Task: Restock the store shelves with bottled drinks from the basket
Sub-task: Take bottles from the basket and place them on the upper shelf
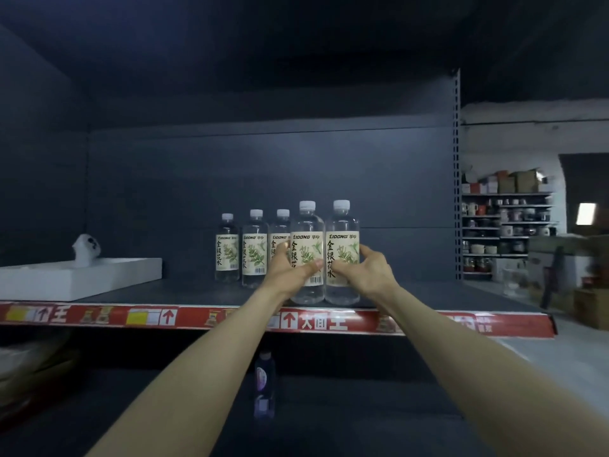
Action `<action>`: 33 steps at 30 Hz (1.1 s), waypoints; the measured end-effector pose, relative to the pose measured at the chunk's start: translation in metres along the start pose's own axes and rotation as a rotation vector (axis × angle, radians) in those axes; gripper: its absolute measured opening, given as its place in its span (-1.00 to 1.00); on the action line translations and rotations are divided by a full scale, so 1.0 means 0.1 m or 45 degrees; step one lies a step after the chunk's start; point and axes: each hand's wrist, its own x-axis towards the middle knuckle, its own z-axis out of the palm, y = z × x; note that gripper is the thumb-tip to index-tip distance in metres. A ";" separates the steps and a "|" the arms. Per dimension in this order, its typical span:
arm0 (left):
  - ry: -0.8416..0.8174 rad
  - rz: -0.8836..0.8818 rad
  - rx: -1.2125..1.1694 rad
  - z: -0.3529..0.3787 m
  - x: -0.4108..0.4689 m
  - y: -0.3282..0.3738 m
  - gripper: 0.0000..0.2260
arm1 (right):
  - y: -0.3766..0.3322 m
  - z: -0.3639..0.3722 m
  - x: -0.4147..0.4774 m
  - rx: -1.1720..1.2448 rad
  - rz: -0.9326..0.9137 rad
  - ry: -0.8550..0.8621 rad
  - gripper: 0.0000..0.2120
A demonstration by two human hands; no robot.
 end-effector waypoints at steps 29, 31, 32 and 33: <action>0.110 -0.077 0.785 0.12 0.56 -0.43 -0.71 | 0.28 0.15 0.45 -0.864 0.204 -0.226 -0.40; 0.077 -0.073 0.805 0.14 0.62 -0.47 -0.77 | 0.30 0.16 0.46 -0.907 0.229 -0.230 -0.39; 0.064 -0.071 0.805 0.15 0.65 -0.50 -0.81 | 0.30 0.16 0.47 -0.946 0.236 -0.228 -0.41; 0.053 -0.069 0.811 0.15 0.67 -0.51 -0.84 | 0.31 0.17 0.49 -0.982 0.239 -0.222 -0.41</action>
